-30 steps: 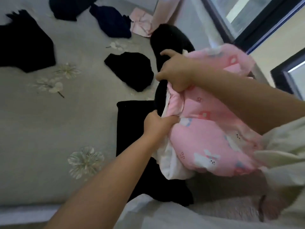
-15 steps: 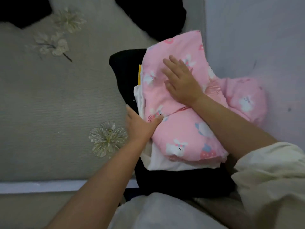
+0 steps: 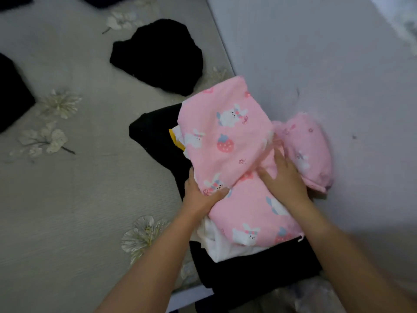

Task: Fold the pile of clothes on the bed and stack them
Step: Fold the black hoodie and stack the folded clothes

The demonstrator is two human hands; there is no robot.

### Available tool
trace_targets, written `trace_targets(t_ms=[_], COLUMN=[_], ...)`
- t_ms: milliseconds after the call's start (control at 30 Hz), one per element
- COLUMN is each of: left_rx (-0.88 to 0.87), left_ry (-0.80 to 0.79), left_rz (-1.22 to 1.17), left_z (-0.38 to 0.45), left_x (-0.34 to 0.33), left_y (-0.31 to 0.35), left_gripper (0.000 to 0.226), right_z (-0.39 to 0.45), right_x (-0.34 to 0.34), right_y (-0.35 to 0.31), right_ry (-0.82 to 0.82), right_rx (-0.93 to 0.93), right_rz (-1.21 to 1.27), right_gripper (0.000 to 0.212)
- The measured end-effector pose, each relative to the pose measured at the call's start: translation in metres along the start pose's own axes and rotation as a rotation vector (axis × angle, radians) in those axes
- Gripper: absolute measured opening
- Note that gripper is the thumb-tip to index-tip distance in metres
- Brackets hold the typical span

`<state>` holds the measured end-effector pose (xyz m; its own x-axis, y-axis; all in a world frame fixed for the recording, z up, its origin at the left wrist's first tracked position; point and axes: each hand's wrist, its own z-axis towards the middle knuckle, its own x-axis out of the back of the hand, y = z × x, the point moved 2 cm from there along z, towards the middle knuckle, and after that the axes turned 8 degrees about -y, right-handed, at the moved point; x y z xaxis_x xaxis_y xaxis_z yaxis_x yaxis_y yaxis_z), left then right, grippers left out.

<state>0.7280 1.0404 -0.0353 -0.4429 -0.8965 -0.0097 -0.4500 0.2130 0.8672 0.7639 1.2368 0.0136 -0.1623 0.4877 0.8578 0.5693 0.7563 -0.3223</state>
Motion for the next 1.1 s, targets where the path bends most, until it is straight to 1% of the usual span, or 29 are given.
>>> trace_targets(t_ms=[67, 133, 200, 233, 300, 333, 400, 433, 467, 500, 567, 600, 633, 667, 733, 800, 833, 900, 967, 1000, 1033, 1067, 1100], left_rx=[-0.048, -0.115, -0.155, -0.159, -0.127, -0.093, -0.026, -0.004, 0.018, 0.043, 0.073, 0.064, 0.047, 0.038, 0.050, 0.108, 0.139, 0.178, 0.180, 0.198, 0.231, 0.272, 0.305], left_ry=[-0.099, -0.179, -0.217, -0.203, -0.118, -0.059, 0.056, 0.101, 0.139, 0.167, 0.187, 0.182, 0.170, 0.161, 0.165, 0.183, 0.189, 0.189, 0.152, 0.116, 0.063, 0.006, -0.038], left_rz=[0.030, 0.052, 0.053, 0.032, -0.021, -0.027, 0.001, 0.014, 0.030, 0.056, 0.105, 0.116, 0.118, 0.095, -0.059, -0.253, -0.311, -0.364, -0.368, -0.358, -0.349, -0.345, -0.353], left_z=[0.009, 0.018, 0.024, 0.024, 0.022, 0.020, 0.015, 0.011, 0.007, 0.002, -0.004, -0.006, -0.007, -0.008, -0.008, 0.000, 0.006, 0.019, 0.031, 0.035, 0.036, 0.035, 0.032], left_x=[-0.007, -0.013, -0.017, -0.017, -0.014, -0.011, -0.003, 0.002, 0.005, 0.008, 0.011, 0.013, 0.015, 0.018, 0.029, 0.044, 0.051, 0.062, 0.065, 0.064, 0.062, 0.059, 0.055], left_y=[0.007, 0.013, 0.017, 0.017, 0.013, 0.007, -0.004, -0.008, -0.010, -0.010, -0.012, -0.012, -0.011, -0.011, -0.013, -0.015, -0.015, -0.011, -0.005, -0.005, -0.006, -0.007, -0.009], left_gripper=[0.096, 0.077, 0.068, 0.066, 0.074, 0.084, 0.106, 0.111, 0.112, 0.112, 0.115, 0.116, 0.115, 0.113, 0.102, 0.092, 0.088, 0.084, 0.088, 0.093, 0.098, 0.102, 0.103], right_z=[-0.010, -0.017, -0.019, -0.019, -0.014, -0.010, -0.004, -0.003, -0.004, -0.006, -0.013, -0.013, -0.012, -0.011, -0.010, -0.011, -0.012, -0.019, -0.037, -0.051, -0.066, -0.081, -0.096], right_x=[0.002, 0.004, 0.006, 0.006, 0.004, 0.000, -0.006, -0.006, -0.003, 0.003, 0.016, 0.023, 0.028, 0.030, 0.030, 0.026, 0.025, 0.028, 0.030, 0.025, 0.016, 0.005, -0.010], right_y=[0.012, 0.019, 0.023, 0.023, 0.018, 0.014, 0.002, -0.005, -0.011, -0.015, -0.016, -0.013, -0.009, -0.005, -0.004, -0.006, -0.007, -0.005, 0.003, 0.010, 0.018, 0.027, 0.035], right_ry=[0.066, 0.132, 0.179, 0.196, 0.198, 0.178, 0.117, 0.122, 0.180, 0.272, 0.439, 0.457, 0.427, 0.368, 0.255, 0.188, 0.185, 0.259, 0.404, 0.464, 0.510, 0.538, 0.530], right_rx=[-0.043, -0.075, -0.089, -0.085, -0.084, -0.091, -0.091, -0.072, -0.039, 0.002, 0.028, -0.010, -0.074, -0.142, -0.230, -0.249, -0.239, -0.180, -0.145, -0.191, -0.275, -0.391, -0.520], right_rz=[0.078, 0.123, 0.126, 0.123, 0.111, 0.081, -0.067, -0.157, -0.220, -0.247, -0.247, -0.241, -0.228, -0.208, -0.162, -0.117, -0.088, -0.014, 0.083, 0.160, 0.262, 0.391, 0.531], right_gripper=[0.071, 0.070, 0.071, 0.071, 0.070, 0.068, 0.064, 0.059, 0.054, 0.049, 0.044, 0.046, 0.051, 0.057, 0.061, 0.057, 0.055, 0.051, 0.051, 0.054, 0.056, 0.054, 0.051])
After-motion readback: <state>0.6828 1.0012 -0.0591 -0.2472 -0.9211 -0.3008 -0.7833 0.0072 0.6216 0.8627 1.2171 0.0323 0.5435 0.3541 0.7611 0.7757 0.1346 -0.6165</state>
